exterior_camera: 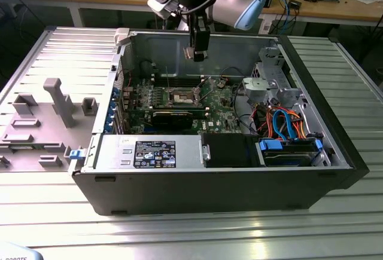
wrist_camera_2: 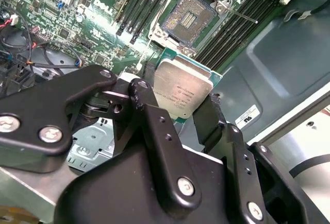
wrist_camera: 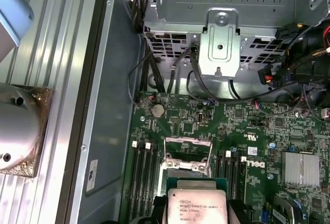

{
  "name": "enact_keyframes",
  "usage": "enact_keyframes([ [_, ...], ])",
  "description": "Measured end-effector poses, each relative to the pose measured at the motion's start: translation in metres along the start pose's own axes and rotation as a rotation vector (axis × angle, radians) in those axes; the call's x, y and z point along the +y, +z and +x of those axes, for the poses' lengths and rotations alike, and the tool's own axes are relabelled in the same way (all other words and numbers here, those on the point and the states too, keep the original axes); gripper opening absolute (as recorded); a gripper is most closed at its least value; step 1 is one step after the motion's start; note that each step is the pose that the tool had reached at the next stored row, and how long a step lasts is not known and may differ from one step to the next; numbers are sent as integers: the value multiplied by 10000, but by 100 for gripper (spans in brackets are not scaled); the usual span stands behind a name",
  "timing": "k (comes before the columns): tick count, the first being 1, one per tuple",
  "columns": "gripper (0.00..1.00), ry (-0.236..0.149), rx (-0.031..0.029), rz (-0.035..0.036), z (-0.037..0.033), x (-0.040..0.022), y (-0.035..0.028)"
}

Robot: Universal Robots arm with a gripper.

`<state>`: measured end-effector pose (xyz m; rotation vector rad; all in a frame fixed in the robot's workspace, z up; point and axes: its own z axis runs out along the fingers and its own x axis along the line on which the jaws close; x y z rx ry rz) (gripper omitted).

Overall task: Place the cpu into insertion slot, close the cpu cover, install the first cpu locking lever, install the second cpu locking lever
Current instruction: 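Place the cpu into insertion slot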

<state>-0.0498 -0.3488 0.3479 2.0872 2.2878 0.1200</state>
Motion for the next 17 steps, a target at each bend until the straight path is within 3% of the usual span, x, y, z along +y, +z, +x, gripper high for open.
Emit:
enact_keyframes([
  [17,54,48,-10,0,0,-1,1],
])
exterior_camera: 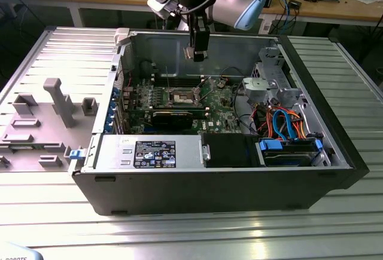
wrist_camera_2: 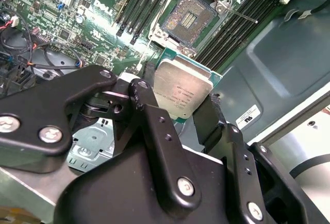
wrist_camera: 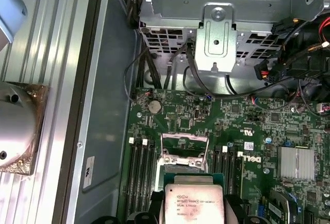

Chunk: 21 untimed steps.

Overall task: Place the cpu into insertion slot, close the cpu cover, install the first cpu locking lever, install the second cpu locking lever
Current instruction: 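Place the cpu into insertion slot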

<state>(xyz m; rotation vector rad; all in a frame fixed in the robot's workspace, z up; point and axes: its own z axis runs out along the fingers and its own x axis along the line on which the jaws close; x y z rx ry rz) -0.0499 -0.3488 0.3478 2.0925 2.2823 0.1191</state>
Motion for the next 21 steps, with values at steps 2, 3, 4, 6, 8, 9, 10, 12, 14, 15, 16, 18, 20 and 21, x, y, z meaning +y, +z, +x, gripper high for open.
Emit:
enact_keyframes([
  [2,54,136,-9,-5,0,0,3],
  [3,54,268,-21,-6,0,0,7],
  [4,54,409,-34,-8,0,-1,10],
  [6,54,790,-67,-17,0,-1,19],
  [8,54,1223,-104,-25,-1,-2,28],
  [9,54,1458,-125,-29,-1,-2,30],
  [10,54,1519,-131,-30,-1,-3,30],
  [12,54,1566,-134,-32,-1,-3,30],
  [14,54,1571,-134,-32,-1,-2,30],
  [15,54,1577,-135,-32,-1,-3,30],
  [16,54,1577,-135,-32,-1,-3,30],
  [18,54,1578,-135,-32,-1,-3,30],
  [20,54,1579,-135,-32,-1,-3,30],
  [21,54,1579,-135,-32,-1,-2,30],
])
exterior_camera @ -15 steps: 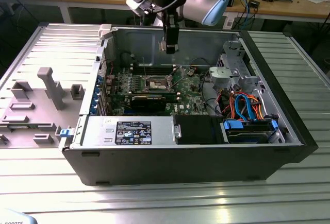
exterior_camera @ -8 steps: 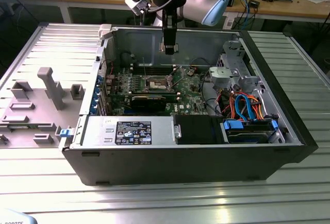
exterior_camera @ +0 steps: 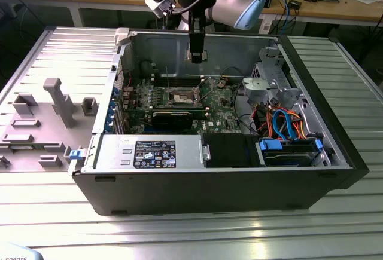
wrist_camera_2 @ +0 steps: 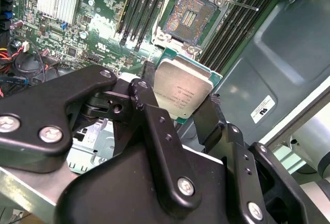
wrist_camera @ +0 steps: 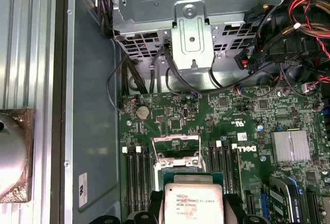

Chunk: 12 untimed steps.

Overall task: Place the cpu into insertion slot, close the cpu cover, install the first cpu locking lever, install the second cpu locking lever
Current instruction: 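Place the cpu into insertion slot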

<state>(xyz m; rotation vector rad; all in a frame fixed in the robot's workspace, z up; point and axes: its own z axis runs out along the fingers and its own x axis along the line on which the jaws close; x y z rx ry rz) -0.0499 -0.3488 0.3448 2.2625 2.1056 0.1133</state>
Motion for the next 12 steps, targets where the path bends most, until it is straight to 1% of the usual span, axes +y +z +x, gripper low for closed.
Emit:
enact_keyframes([
  [5,54,6,0,0,0,0,1],
  [7,54,181,-15,-3,0,-1,14],
  [8,54,183,-17,-2,0,-2,22],
  [10,54,-52,4,5,-1,-7,46],
  [12,54,-375,32,11,-1,-9,68],
])
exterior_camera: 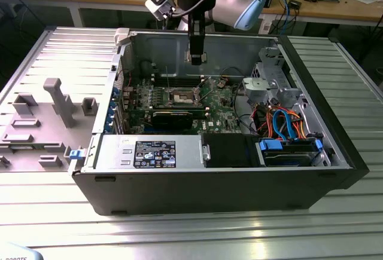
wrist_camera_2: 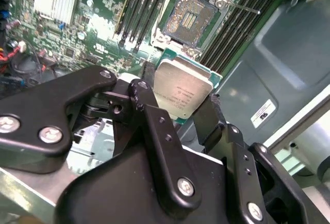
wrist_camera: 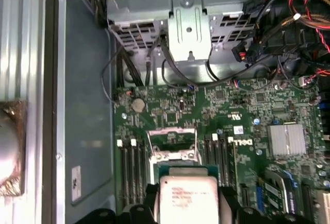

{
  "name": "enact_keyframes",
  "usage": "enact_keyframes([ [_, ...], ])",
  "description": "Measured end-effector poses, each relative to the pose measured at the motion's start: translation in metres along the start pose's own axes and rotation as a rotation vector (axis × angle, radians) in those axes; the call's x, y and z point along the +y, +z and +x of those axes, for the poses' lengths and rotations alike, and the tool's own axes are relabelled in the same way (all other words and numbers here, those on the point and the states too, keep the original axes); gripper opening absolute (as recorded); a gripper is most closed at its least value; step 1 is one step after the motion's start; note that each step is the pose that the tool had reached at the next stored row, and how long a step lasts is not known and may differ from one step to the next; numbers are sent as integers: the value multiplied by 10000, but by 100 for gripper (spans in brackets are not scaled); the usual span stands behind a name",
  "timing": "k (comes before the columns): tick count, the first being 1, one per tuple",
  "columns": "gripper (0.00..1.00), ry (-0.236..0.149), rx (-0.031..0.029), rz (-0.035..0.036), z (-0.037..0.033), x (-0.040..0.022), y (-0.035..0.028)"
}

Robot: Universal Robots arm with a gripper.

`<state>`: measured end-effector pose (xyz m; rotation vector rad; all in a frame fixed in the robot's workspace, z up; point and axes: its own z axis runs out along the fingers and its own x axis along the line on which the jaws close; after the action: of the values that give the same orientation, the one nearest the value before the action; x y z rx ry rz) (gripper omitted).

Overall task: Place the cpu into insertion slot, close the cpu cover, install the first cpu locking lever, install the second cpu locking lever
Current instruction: 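Place the cpu into insertion slot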

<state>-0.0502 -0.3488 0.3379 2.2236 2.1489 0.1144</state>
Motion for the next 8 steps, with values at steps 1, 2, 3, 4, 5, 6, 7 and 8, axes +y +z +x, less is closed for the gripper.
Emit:
enact_keyframes([
  [1,54,-155,12,4,0,-1,12],
  [2,54,-300,25,7,-1,-10,31],
  [3,54,-324,31,7,-2,-21,44],
  [4,54,-326,31,8,-2,-24,49],
  [5,54,-327,30,8,-2,-30,52],
  [6,54,-328,29,9,-3,-34,53],
  [7,54,-328,29,9,-3,-35,54],
  [8,54,-329,30,9,-3,-36,54],
])
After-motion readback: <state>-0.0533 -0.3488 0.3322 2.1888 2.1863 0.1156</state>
